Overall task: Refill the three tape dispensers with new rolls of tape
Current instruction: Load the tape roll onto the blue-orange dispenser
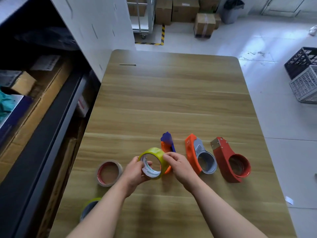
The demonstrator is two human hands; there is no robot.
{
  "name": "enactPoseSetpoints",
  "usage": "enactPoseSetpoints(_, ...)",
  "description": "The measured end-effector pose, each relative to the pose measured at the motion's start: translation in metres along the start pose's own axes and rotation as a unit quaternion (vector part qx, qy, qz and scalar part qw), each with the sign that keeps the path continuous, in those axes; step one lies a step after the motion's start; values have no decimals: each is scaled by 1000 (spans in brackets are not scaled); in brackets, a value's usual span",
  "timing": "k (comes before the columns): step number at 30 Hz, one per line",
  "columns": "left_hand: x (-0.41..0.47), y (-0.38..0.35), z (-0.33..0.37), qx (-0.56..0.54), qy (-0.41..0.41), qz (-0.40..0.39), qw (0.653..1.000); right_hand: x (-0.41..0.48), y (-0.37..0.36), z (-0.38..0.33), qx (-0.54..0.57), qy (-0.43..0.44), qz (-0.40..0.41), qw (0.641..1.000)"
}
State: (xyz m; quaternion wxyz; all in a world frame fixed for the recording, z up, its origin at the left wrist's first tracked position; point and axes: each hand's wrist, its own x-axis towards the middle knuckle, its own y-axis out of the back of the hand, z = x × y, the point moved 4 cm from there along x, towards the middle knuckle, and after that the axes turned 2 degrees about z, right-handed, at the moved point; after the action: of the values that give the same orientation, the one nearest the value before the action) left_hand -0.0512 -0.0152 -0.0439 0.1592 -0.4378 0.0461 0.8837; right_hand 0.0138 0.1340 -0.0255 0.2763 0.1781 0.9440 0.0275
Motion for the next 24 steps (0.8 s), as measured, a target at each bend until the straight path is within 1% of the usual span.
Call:
enactPoseSetpoints(2, -5, -2, 4, 0, -21, -17, 1000, -3, -4, -1, 56, -21, -31, 998)
enactPoseSetpoints(3, -8, -2, 7, 14, -48, -18, 999, -5, -4, -1, 68, -19, -37, 997)
enactPoseSetpoints(6, -14, 0, 18, 118, -166, -9, 979, -10, -3, -6, 72, 2, -41, 997)
enactPoseSetpoints(8, -15, 2, 22, 169, -203, 6, 964, -12, -3, -8, 51, 13, -48, 997)
enactPoseSetpoints(11, -19, 4, 25, 134, -198, 29, 971, -16, -6, -13, 3, 31, -50, 998)
enactPoseSetpoints(14, -23, 6, 26, 104, -202, 75, 971, -20, -8, -20, -26, 58, -27, 998)
enactPoseSetpoints(15, -26, 5, 26, 91, -196, 73, 974, -21, -9, -21, -37, 68, -19, 997)
enactPoseSetpoints(18, -35, -3, 23, 70, -174, 22, 982, -24, -11, -25, -79, 88, -10, 993)
enactPoseSetpoints(22, -35, 0, 20, 37, -150, 7, 988, -29, -14, -30, -138, 118, -54, 982)
enactPoseSetpoints(23, -34, 2, 19, 35, -144, 1, 989, -29, -12, -30, -140, 117, -34, 983)
enactPoseSetpoints(24, -33, 4, 18, 42, -142, -4, 989, -27, -7, -29, -130, 113, 6, 985)
